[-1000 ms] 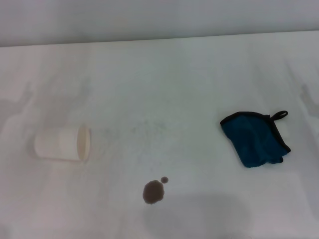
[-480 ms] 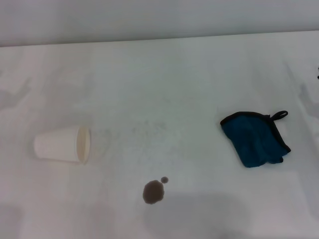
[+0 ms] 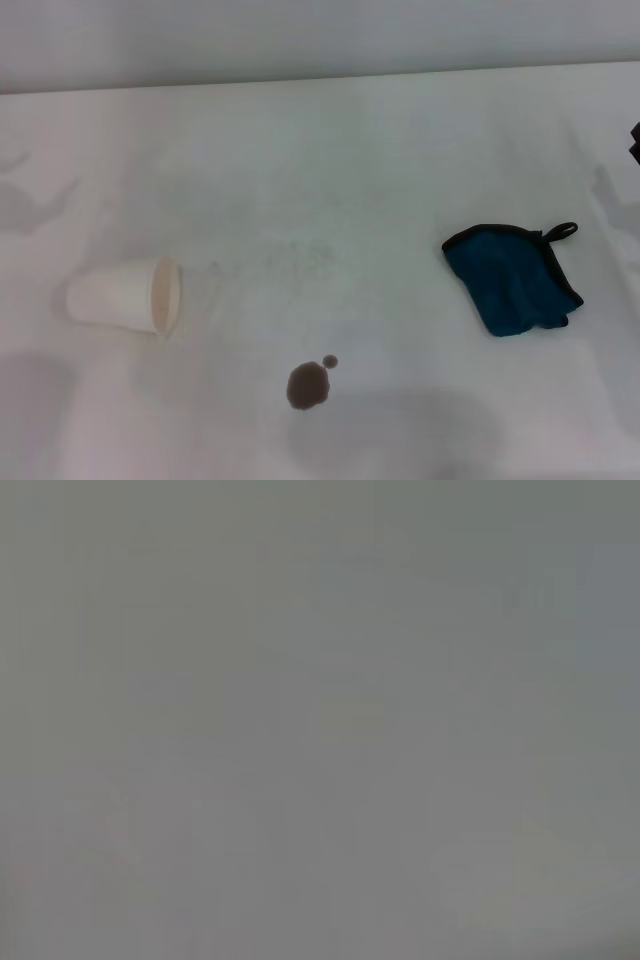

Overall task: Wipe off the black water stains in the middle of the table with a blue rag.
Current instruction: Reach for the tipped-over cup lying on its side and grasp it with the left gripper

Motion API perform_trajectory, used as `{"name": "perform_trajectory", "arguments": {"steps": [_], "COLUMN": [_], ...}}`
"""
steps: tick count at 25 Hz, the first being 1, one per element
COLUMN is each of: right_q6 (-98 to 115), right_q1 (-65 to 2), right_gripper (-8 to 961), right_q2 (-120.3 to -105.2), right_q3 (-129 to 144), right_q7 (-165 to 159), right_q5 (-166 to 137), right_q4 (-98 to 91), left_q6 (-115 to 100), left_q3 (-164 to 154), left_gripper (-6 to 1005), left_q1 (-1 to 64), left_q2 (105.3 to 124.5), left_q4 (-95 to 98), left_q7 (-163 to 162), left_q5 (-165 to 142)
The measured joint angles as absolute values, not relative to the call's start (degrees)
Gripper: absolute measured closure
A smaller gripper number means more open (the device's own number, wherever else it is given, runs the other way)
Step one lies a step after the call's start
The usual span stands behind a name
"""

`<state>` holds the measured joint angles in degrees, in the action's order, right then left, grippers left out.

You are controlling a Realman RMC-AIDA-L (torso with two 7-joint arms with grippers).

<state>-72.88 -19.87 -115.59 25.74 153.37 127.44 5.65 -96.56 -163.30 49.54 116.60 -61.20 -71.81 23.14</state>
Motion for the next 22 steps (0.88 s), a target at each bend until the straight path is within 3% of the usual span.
{"name": "perform_trajectory", "arguments": {"steps": [7,10,14,22], "right_q6": [-73.15,-73.64,-74.41,-74.62], "right_q1": [-20.07,-20.01,-20.03,-20.11], "right_gripper": [112,112,112,112], "right_q2": [-115.74,-115.77,-115.77,-115.85], "right_q3": [26.4,26.83,26.85,26.84], "right_q7": [153.37,153.37,153.37,153.37], "right_q5": [127.38,127.35,127.35,127.35], "right_q4": [5.84,6.41,7.04,7.29], "left_q6": [-98.29,-97.38,-94.82,-93.88], "left_q3": [-163.34,-163.38,-163.39,-163.39], "left_gripper": [109,108,108,108], "left_q1": [58.39,61.67,65.6,70.22], "left_q2": [115.64,116.2,118.32,118.89], "left_q4": [-65.18,-65.31,-65.48,-61.44], "left_q7": [-66.01,-62.89,-57.83,-51.68], "left_q5": [1.73,-5.28,-13.85,-21.28]}}
